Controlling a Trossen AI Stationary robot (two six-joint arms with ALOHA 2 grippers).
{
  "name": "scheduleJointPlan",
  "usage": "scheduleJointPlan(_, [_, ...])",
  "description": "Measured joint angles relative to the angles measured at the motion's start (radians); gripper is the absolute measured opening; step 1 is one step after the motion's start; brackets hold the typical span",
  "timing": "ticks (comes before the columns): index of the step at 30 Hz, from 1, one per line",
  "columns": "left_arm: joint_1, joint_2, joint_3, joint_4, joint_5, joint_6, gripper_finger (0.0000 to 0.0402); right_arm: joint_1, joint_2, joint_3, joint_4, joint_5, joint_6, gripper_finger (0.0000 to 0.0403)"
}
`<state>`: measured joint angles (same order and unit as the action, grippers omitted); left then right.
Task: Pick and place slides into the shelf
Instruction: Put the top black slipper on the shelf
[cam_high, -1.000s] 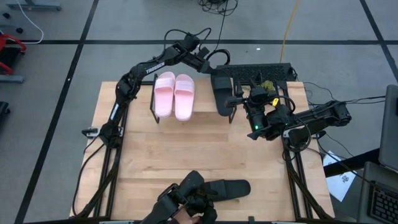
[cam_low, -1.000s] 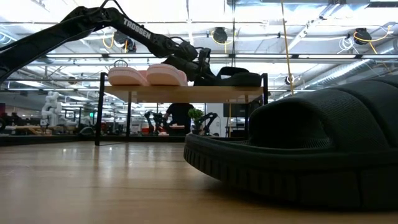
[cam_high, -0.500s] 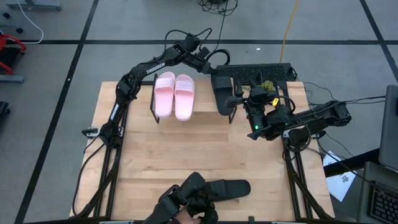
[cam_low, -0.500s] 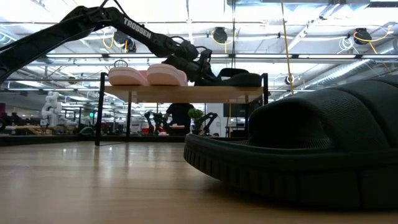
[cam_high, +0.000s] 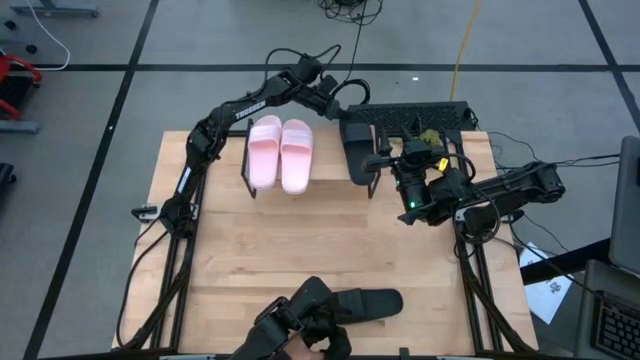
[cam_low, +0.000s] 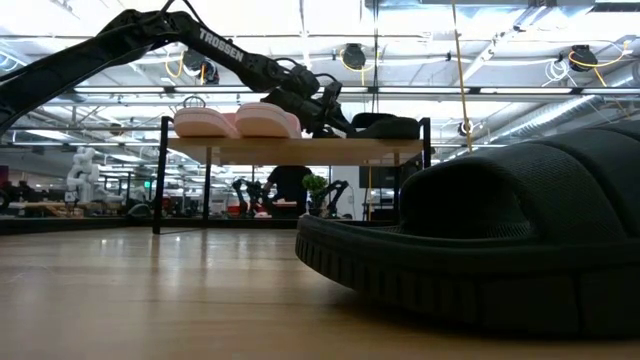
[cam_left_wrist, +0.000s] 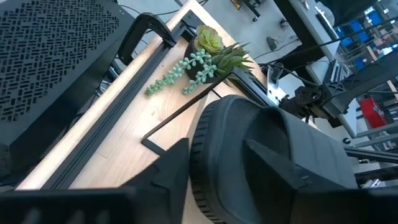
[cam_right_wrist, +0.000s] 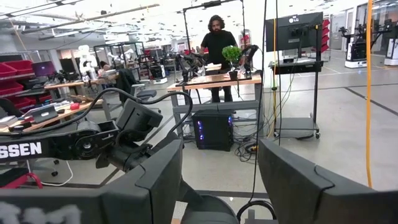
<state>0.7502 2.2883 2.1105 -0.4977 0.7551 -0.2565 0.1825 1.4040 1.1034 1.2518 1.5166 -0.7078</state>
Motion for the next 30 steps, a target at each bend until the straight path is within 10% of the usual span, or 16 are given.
scheduleJointPlan(15, [0.0,0.0,0.0,0.029,0.003,0.0,0.0282,0.0,0.001,0.0,-0.034,-0.001,0.049,0.0199])
scheduleJointPlan(30, [0.029,0.0,0.0,-0.055,-0.018,0.013,0.0272,0.0,0.001,0.0,-0.034,0.0,0.044,0.0199])
